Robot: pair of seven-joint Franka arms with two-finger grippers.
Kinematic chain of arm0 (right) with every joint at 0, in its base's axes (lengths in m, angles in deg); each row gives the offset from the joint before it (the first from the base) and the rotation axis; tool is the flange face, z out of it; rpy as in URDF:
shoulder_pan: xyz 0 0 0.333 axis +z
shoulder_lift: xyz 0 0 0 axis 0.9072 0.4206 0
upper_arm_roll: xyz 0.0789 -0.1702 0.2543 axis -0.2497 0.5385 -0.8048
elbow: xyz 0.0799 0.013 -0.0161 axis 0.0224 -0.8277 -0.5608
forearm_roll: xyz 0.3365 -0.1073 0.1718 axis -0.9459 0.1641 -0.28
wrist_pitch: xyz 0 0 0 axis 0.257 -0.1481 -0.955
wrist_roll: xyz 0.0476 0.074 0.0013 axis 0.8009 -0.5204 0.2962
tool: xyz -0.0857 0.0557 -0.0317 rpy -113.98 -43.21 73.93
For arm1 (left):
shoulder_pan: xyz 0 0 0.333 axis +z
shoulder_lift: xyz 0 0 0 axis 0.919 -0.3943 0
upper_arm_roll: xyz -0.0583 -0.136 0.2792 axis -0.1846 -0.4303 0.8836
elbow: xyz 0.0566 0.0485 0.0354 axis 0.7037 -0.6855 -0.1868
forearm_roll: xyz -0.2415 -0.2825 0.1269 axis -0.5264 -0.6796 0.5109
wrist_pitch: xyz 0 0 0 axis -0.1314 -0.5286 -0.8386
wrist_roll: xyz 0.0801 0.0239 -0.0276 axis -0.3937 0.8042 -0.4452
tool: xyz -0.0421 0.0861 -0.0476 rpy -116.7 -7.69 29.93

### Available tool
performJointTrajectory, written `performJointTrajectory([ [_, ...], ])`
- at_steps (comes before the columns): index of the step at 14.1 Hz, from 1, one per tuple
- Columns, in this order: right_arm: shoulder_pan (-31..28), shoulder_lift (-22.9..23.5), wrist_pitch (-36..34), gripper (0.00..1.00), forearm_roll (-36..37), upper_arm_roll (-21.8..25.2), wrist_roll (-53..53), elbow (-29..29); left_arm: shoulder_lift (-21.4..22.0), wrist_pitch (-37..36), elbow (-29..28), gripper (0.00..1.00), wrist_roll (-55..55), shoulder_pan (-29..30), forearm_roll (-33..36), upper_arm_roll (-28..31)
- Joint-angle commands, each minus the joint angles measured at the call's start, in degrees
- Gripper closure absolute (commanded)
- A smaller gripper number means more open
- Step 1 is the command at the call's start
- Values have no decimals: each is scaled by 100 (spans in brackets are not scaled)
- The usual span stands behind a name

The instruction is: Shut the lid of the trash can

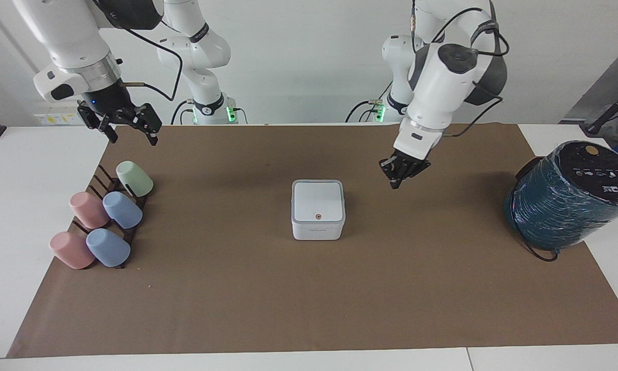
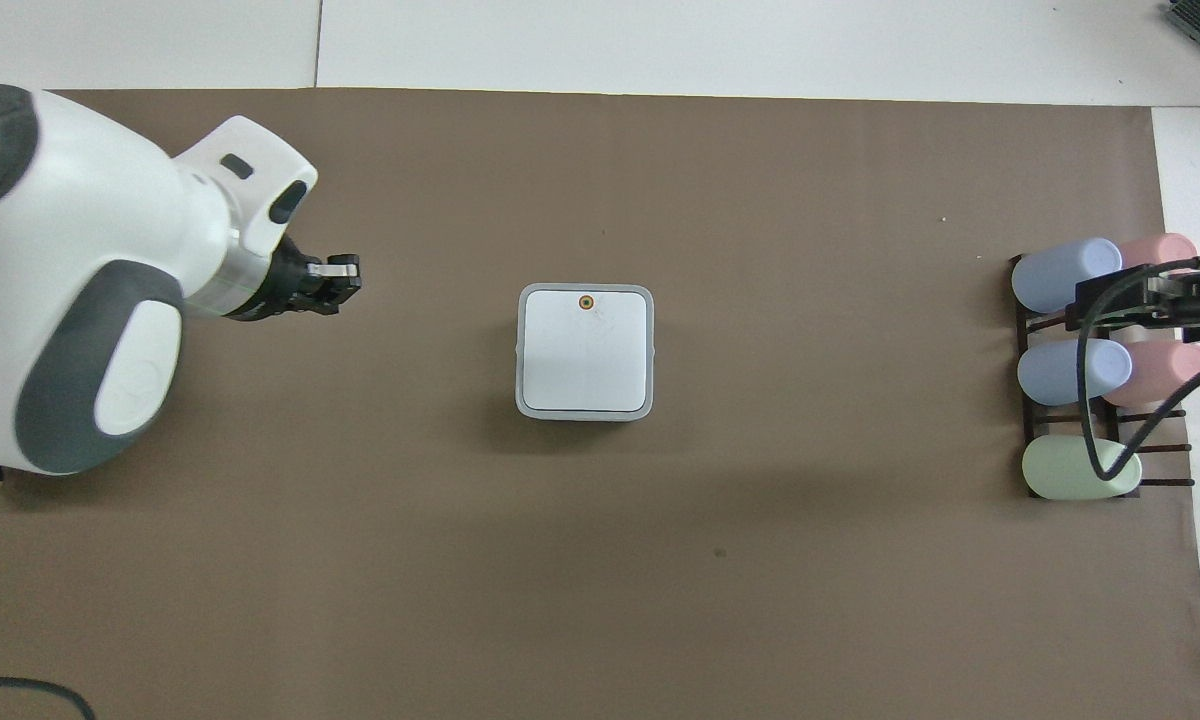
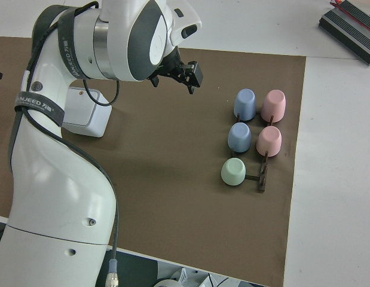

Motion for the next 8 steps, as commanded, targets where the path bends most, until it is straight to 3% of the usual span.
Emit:
performJointTrajectory([
  [1, 17, -128, 38, 0, 111, 8, 40, -148, 429, -701, -43, 99, 916, 533, -53, -58],
  [8, 17, -128, 38, 0, 111, -1, -4, -157, 755, -1116, -34, 77, 1279, 1027, 130, -67],
])
